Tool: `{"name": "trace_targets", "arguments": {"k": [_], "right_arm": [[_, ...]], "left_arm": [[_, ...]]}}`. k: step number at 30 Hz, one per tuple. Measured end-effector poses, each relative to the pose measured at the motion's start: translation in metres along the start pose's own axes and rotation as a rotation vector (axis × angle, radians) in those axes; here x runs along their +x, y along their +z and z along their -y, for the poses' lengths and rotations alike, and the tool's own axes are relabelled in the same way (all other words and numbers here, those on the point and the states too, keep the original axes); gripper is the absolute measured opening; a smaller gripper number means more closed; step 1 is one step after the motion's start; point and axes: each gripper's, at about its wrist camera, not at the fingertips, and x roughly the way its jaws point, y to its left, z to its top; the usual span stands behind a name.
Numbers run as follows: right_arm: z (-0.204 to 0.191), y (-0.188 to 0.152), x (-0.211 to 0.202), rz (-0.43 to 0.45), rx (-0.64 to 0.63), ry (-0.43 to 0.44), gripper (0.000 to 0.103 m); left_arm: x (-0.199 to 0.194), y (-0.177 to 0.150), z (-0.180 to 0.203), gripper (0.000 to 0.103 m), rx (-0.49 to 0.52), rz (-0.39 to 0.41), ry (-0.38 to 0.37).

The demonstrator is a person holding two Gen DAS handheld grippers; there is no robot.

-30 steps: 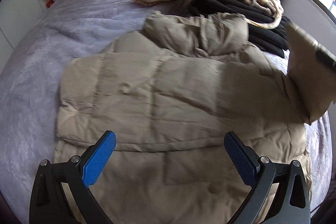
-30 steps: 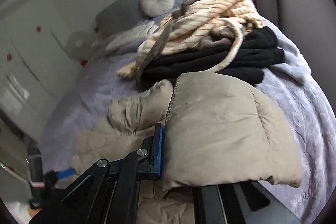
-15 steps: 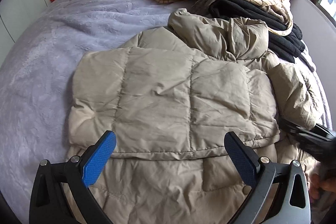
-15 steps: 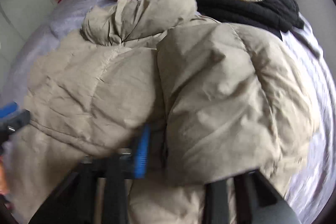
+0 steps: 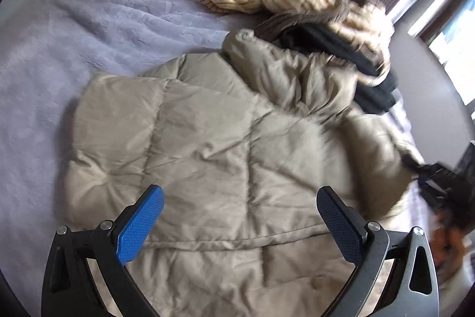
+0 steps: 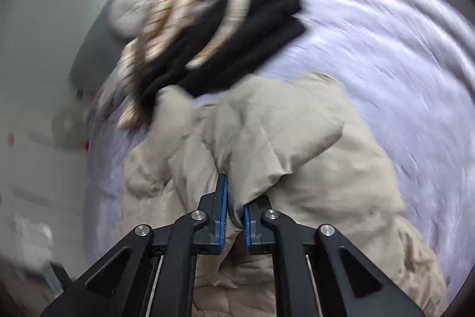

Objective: Fold large clothes

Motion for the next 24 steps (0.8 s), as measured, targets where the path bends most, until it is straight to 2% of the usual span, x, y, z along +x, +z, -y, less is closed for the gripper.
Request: {"name": "trace_targets", "arguments": {"k": [4, 6, 7, 8, 10, 13, 17, 20, 24], "right_arm": [[-0.077, -0.022, 0.03, -0.077, -0.306, 0.04, 0.01], [-0.101, -0.036, 0.048, -0.144, -0.372, 0.046, 0.01], [-0.109, -0.044, 0.06, -0.196, -0.403, 0.048, 0.015], [-0.113, -0.05, 0.071, -0.251, -0.437, 0.033, 0.023], [-0.116, -0.068, 0.073, -0.299, -0.504, -0.027, 0.079], [-0.104, -0.075, 0.057, -0.301, -0.552, -0.062, 0.081], [-0.055, -0.055, 0.029, -0.322, -0.386, -0.081, 0.081], [0.003, -0.036, 0.0, -0.31, -0.168, -0.098, 0.081], [0.066, -0.024, -0.022, -0.268, 0.086, -0.076, 0.081]], "left_arm": [[-0.004, 0.011, -0.012, 0.103, -0.054, -0.006, -0.13], [-0.003, 0.015, -0.014, 0.103, -0.072, -0.019, -0.181], [-0.001, 0.016, -0.016, 0.103, -0.083, -0.032, -0.21], [0.001, 0.016, -0.016, 0.103, -0.09, -0.043, -0.232], [0.006, 0.019, -0.016, 0.103, -0.105, -0.064, -0.273], [0.011, 0.017, -0.013, 0.103, -0.121, -0.093, -0.331], [0.023, 0.012, -0.007, 0.103, -0.125, -0.147, -0.375], [0.036, 0.011, -0.003, 0.103, -0.135, -0.183, -0.386], [0.054, 0.011, 0.008, 0.101, -0.117, -0.224, -0.332]]}}
